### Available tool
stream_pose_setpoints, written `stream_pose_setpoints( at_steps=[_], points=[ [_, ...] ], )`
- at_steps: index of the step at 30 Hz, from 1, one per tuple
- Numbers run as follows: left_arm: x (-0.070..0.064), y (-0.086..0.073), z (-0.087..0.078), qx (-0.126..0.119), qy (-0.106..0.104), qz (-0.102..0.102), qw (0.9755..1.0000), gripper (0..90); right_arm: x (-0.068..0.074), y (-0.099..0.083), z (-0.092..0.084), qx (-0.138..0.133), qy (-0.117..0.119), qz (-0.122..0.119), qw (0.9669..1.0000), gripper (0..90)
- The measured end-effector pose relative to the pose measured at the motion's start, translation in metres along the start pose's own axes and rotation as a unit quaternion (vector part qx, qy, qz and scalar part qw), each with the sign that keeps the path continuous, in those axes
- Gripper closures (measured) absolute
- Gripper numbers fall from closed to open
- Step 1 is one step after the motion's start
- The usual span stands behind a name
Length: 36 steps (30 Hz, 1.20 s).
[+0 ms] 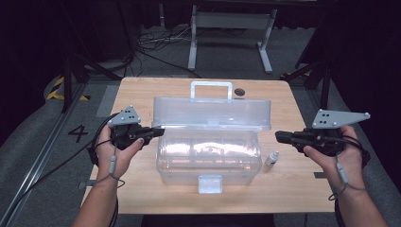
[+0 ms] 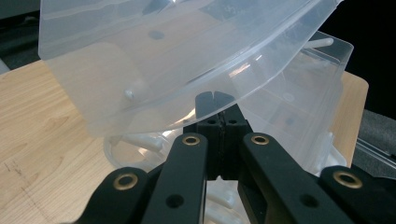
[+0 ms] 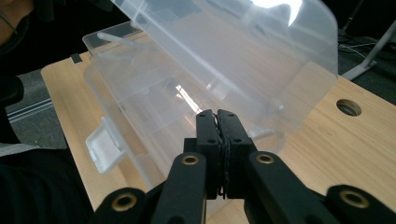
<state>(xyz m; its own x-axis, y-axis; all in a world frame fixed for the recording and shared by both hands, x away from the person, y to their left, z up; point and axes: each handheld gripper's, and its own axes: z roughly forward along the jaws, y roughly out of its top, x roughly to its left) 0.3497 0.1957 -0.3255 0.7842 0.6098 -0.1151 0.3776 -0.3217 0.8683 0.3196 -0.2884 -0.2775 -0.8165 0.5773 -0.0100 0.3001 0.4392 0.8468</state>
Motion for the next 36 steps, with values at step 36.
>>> stream_pose_setpoints(
  at_steps=[36],
  points=[
    [-0.003,0.007,0.004,-0.008,0.037,0.014,0.9992,89.7,-0.009,-0.017,0.057,-0.094,-0.034,0.029,0.9946,90.0]
  ],
)
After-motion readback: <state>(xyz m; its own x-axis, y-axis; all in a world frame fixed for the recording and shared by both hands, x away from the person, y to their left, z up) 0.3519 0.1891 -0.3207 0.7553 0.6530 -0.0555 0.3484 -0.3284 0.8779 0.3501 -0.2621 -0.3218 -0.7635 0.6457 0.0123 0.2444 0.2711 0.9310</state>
